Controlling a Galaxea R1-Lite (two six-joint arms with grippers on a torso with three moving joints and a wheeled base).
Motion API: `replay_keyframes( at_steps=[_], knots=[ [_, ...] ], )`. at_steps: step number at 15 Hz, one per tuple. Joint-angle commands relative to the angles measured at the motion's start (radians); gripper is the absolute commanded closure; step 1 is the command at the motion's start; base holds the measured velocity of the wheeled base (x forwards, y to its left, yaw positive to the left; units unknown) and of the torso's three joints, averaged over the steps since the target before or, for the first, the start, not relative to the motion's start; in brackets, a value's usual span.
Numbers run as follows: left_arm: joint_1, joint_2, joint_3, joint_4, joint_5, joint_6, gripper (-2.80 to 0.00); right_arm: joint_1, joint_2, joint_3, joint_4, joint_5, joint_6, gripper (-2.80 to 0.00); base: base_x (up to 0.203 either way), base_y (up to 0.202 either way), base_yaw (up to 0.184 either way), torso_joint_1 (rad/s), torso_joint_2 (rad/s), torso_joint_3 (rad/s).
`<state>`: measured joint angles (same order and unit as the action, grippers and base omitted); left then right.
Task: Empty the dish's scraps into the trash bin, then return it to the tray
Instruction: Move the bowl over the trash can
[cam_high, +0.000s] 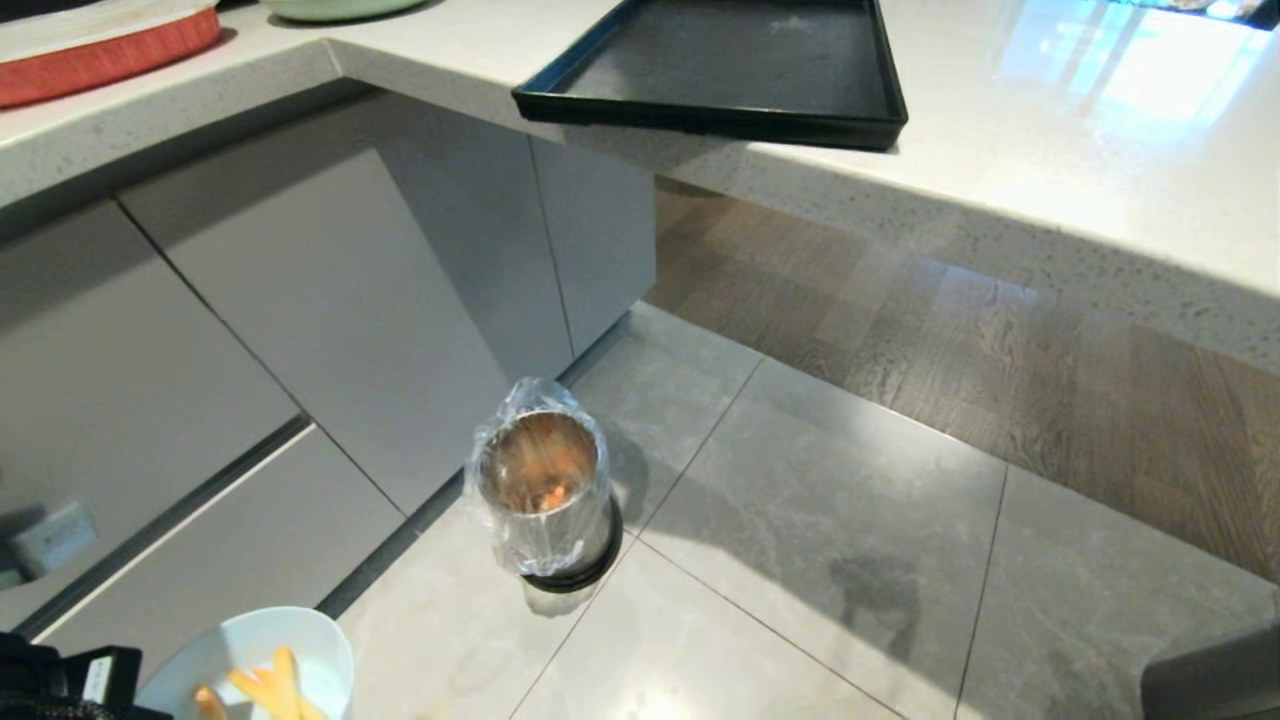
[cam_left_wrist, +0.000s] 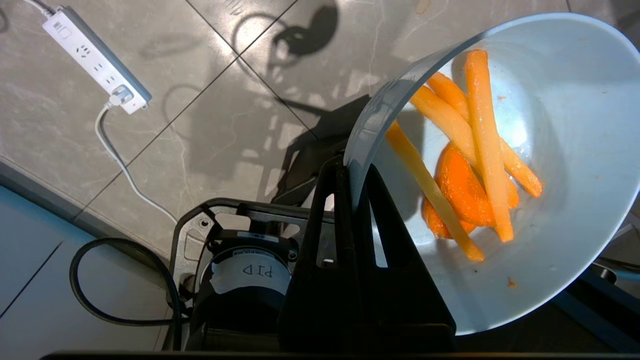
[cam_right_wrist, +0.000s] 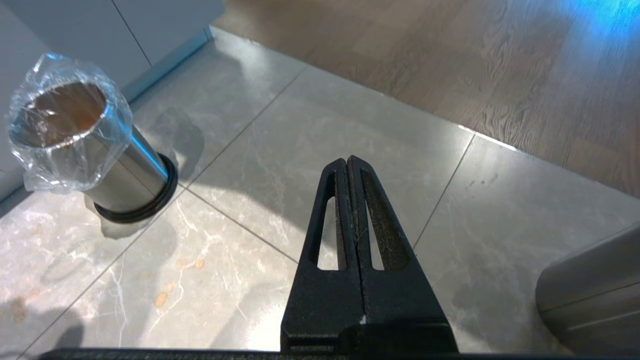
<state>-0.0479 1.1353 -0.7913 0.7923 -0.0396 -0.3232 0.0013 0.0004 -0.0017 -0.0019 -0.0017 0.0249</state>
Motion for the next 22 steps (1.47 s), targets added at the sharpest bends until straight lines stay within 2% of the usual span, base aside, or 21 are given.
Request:
replay_keyframes(
  at_steps=[1, 4, 6, 9, 11, 13, 15, 22],
  knots=[
    [0.002, 0.001, -0.002, 0.004, 0.000, -0.002, 0.00, 0.000, 0.000, 0.000, -0.001, 0.000, 0.000, 0.00, 0.000, 0.000, 0.000, 0.009, 0.00, -0.203],
    [0.005, 0.001, 0.018, -0.081, 0.000, -0.005, 0.00, 0.000, 0.000, 0.000, -0.001, 0.000, 0.000, 0.00, 0.000, 0.000, 0.000, 0.005, 0.00, -0.199],
    [0.006, 0.001, 0.026, -0.131, 0.000, -0.031, 0.00, 0.000, 0.000, 0.000, 0.000, 0.000, 0.000, 0.00, 0.000, 0.000, 0.000, 0.004, 0.00, -0.204],
    [0.006, 0.001, 0.043, -0.136, 0.003, -0.053, 0.00, 0.000, 0.000, 0.002, -0.001, 0.000, 0.000, 0.00, 0.000, 0.000, 0.000, 0.002, 0.00, -0.199],
    [0.008, 0.000, 0.055, -0.140, 0.021, -0.063, 0.00, 0.000, 0.000, 0.000, -0.001, 0.000, 0.000, 0.00, 0.000, 0.000, 0.000, 0.005, 0.00, -0.196],
    [0.008, 0.000, 0.082, -0.197, 0.026, -0.075, 0.00, 0.000, 0.000, 0.000, 0.000, 0.000, 0.000, 0.00, 0.000, 0.000, 0.000, -0.001, 0.00, -0.196],
    [0.006, 0.000, 0.118, -0.255, 0.060, -0.074, 0.00, 0.000, 0.000, 0.000, -0.001, 0.000, 0.000, 0.00, 0.000, 0.000, 0.000, 0.004, 0.00, -0.195],
    [0.005, 0.000, 0.119, -0.269, 0.063, -0.079, 0.00, 0.000, 0.000, 0.000, -0.001, 0.000, 0.000, 0.00, 0.000, 0.000, 0.000, 0.001, 0.00, -0.198]
  ],
)
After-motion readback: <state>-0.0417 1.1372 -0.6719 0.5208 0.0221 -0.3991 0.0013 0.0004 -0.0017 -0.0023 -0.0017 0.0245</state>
